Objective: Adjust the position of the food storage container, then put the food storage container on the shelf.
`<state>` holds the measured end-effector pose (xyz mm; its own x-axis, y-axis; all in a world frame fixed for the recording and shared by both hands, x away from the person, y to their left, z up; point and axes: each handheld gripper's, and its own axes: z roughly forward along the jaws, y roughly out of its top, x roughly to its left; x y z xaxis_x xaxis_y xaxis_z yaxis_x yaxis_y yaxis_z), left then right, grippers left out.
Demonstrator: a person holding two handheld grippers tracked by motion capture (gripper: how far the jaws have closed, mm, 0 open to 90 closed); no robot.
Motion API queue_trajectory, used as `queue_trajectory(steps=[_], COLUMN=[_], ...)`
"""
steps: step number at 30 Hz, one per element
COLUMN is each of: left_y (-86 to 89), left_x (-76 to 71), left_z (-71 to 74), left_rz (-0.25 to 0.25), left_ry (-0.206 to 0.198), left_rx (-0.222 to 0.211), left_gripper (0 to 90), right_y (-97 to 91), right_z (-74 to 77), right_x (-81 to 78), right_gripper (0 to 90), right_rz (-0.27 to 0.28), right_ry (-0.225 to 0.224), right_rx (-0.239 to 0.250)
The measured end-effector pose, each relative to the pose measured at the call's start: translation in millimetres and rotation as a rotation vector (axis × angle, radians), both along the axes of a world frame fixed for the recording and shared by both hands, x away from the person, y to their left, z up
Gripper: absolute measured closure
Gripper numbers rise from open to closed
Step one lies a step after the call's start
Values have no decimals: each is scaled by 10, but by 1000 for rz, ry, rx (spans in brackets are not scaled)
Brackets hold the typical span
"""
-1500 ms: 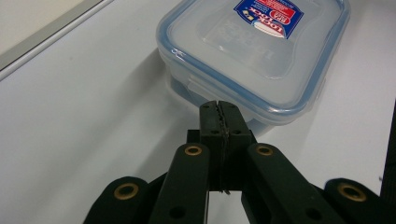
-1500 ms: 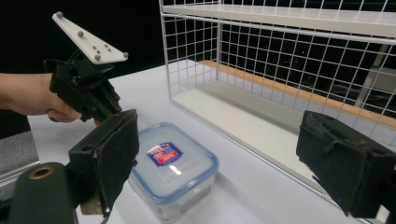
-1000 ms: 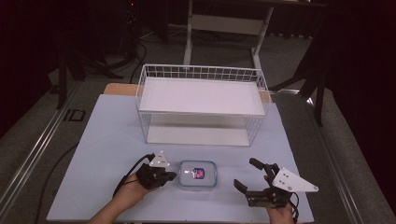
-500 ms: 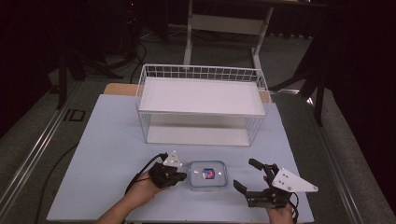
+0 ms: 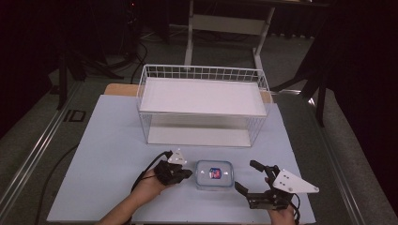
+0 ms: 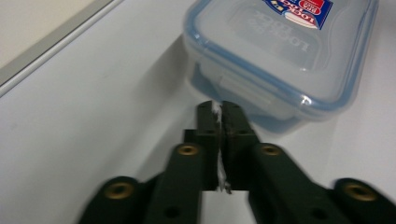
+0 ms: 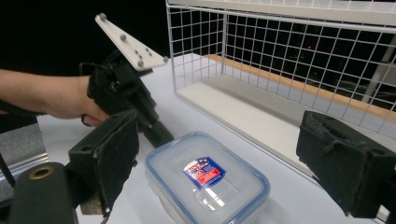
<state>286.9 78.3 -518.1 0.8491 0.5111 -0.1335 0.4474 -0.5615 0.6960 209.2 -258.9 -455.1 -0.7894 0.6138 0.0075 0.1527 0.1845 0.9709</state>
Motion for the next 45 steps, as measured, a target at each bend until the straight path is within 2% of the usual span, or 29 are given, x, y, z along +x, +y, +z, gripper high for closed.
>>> queue_trajectory(steps=[2,5,7,10,12,13,14,15,18,19,21,24,25,28,29,30,31,32,34,35,37,38,40,43,45], left_y=[70,152,196,201,193,193,205,210,215,208,203,188,161,104,92,86,79,72,58,45,6,-14,-56,-86,-103], left_x=[-37,-92,-129,-180,-196,-196,-211,-217,-229,-250,-274,-272,-270,-261,-265,-267,-258,-246,-228,-220,-203,-195,-180,-146,-116], left_z=[54,128,172,231,260,260,277,286,304,324,339,359,375,391,394,398,408,422,453,469,497,505,513,523,519], left_rz=[5,37,23,3,36,36,72,81,75,82,103,94,68,40,57,69,75,83,100,99,107,103,91,78,87], left_ry=[-2,-7,6,25,47,47,31,23,12,-23,-58,-38,-17,6,-3,-4,8,18,25,28,42,44,54,62,66], left_rx=[-26,-86,-144,-187,-210,-210,-240,-245,-261,-243,-257,-268,-277,-255,-249,-264,-268,-269,-280,-293,-286,-279,-274,-304,-306], left_gripper=[766,507,329,101,45,10,10,10,10,10,10,10,10,11,11,10,10,10,10,10,11,10,11,11,11], right_y=[1,6,7,29,47,47,57,62,62,63,64,61,59,51,41,29,14,-1,-5,-8,-13,-13,-5,58,74], right_z=[-10,-20,-14,-15,-21,-21,-22,-22,-23,-24,-42,-56,-58,-50,-40,-24,-4,22,60,65,59,51,21,-2,1], right_x=[6,10,5,-9,-13,-13,-20,-31,-34,-35,-7,4,18,34,40,30,15,13,12,18,51,76,112,163,195], right_gripper=[130,134,138,140,139,139,139,139,139,139,139,140,139,153,214,284,280,275,228,207,201,201,187,179,160], right_rz=[-1,-5,-8,-25,-35,-35,-42,-28,-14,-16,-37,-61,-60,-82,-83,-113,-137,-131,-123,-110,-93,-97,-81,-100,-92], right_ry=[2,7,-1,-22,-38,-38,-48,-67,-64,-62,-32,-30,-22,-8,8,27,25,18,4,12,82,113,158,168,161], right_rx=[-4,0,2,-16,-25,-25,-36,-56,-59,-62,-68,-70,-84,-91,-85,-75,-60,-48,-54,-49,-43,-59,-47,-122,-134])
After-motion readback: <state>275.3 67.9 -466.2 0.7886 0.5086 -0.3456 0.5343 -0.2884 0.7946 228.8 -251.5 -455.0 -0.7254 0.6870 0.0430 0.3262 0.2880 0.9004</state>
